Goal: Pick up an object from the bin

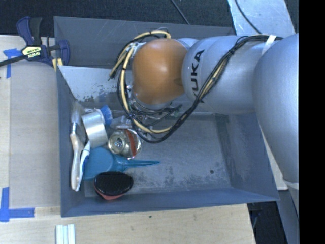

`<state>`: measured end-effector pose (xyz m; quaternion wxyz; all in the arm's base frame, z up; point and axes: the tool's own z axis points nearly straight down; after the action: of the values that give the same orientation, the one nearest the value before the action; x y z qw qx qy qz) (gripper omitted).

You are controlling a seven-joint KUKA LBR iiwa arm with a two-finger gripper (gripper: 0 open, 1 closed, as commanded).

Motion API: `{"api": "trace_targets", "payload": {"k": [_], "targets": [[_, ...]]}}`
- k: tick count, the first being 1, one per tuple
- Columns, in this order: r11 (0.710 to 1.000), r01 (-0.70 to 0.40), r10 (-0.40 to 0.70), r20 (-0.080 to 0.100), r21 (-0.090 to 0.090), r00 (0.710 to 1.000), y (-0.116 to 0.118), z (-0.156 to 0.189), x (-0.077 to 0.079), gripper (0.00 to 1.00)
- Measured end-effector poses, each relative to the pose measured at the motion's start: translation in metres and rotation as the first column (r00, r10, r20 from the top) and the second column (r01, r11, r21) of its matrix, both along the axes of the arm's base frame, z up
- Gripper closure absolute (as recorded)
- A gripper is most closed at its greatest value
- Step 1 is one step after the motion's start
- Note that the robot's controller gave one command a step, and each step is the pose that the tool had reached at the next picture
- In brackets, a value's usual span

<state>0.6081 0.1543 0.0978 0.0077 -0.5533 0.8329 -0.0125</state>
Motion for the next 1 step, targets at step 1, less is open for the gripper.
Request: {"api": "trace_targets", "payload": {"k": [1], "targets": [[1.000, 0.001, -0.001, -0.007, 0.000, 1.000, 0.0007, 0.0388, -0.0020, 1.00]]}}
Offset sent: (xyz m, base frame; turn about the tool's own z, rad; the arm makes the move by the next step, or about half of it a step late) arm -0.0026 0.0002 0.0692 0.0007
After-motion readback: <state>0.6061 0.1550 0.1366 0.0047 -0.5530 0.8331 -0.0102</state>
